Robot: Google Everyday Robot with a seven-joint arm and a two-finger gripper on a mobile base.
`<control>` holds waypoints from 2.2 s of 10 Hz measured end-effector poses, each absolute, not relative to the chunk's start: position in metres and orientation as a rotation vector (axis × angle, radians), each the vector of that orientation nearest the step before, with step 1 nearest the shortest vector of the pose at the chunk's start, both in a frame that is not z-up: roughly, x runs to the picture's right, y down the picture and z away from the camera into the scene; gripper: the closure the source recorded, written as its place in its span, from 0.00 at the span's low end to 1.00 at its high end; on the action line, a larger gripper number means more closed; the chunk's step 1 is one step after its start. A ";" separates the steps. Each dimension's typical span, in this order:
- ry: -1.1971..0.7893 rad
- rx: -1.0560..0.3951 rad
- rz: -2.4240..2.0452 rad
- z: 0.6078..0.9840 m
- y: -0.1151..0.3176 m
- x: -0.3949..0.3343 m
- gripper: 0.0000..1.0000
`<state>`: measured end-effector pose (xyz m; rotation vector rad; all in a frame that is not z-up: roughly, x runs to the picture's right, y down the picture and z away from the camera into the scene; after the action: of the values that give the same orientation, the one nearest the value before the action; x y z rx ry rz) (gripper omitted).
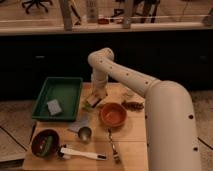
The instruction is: Place eraser in plastic cup
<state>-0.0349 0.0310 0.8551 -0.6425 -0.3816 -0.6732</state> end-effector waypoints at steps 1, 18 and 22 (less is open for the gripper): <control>-0.382 -0.643 -0.675 0.855 0.031 -0.035 1.00; -0.520 -0.705 -0.793 0.856 0.039 -0.080 0.73; -0.517 -0.726 -0.803 0.861 0.044 -0.086 0.29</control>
<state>-0.0859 0.0440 0.8611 -0.7256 -0.5168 -0.8028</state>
